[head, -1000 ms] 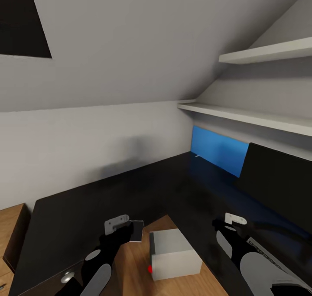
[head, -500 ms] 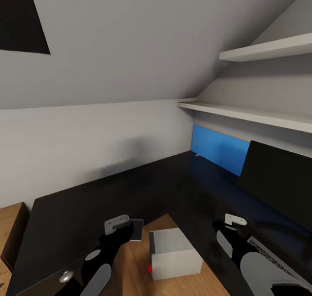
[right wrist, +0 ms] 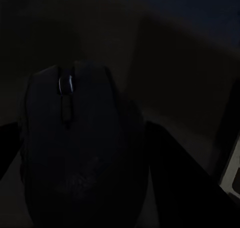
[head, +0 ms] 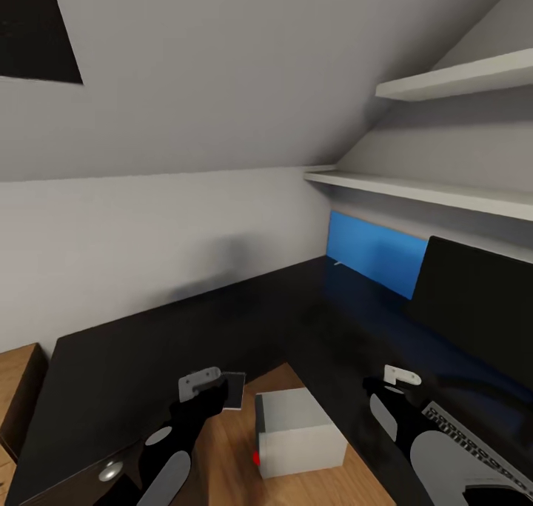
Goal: In the bedroom, organize the workspace by keeping the computer under the desk, ensuring the monitor is on the desk, placing the keyboard on the desk next to the monitor, placing the mouse on the desk next to the keyboard, moving the folder from the swivel chair onto the desk next to the mouse, stacking the notebook on top of the folder with the pen on top of the notebook, and positioning the swivel chair next to the desk.
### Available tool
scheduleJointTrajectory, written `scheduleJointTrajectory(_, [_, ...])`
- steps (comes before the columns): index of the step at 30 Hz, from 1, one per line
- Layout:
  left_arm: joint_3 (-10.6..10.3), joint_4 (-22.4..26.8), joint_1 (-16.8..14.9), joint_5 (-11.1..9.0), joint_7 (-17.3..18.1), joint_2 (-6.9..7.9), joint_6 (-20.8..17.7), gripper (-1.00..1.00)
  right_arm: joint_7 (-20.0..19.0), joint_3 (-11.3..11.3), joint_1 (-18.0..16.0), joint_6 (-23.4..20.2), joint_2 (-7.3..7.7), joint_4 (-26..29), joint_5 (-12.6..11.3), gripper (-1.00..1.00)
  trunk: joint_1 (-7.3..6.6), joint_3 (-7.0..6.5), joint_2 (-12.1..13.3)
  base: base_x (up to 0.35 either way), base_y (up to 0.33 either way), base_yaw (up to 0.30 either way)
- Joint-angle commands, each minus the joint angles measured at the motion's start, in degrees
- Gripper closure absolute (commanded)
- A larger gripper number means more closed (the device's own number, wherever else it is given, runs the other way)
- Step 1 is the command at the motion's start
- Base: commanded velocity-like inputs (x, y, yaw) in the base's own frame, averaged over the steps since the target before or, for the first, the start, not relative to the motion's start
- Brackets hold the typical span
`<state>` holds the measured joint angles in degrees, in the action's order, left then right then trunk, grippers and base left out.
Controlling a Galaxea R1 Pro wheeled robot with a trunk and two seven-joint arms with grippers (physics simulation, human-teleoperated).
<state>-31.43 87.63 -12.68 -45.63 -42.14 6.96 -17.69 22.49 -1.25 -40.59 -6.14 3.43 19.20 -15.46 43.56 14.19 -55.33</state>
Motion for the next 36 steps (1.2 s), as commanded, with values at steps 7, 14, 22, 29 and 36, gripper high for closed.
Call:
scheduleJointTrajectory(7, [-0.1,0.1,-0.1,-0.3,-0.5,0.03,-0.2,-1.00,0.3,-0.2,0.0,-0.3,0.00,0.1,-0.3,1.00,1.55,1.34,-2.9,0.000,0.000,0.000])
scheduleJointTrajectory(14, [-0.1,0.1,-0.1,-0.3,-0.5,0.07,-0.2,-1.00,0.3,-0.2,0.0,-0.3,0.00,0.1,-0.3,1.00,2.21,1.88,-4.1,0.000,0.000,0.000])
scheduleJointTrajectory(22, [-0.1,0.1,-0.1,-0.3,-0.4,0.14,-0.2,-1.00,0.9,-0.2,0.0,-0.4,0.19,0.2,-0.1,1.00,2.21,1.88,-4.1,0.000,0.000,0.000])
scheduleJointTrajectory(29, [-0.1,0.0,-0.1,-0.4,-0.4,0.11,-0.2,-1.00,1.3,-0.2,0.0,-0.4,0.66,0.2,-0.1,1.00,2.21,1.88,-4.1,0.000,0.000,0.000])
scheduleJointTrajectory(36, [-0.1,-0.1,-0.1,-0.4,-0.4,0.15,-0.2,-1.00,1.4,-0.1,0.0,-0.4,1.56,0.3,-0.1,1.00,2.21,1.88,-4.1,0.000,0.000,0.000])
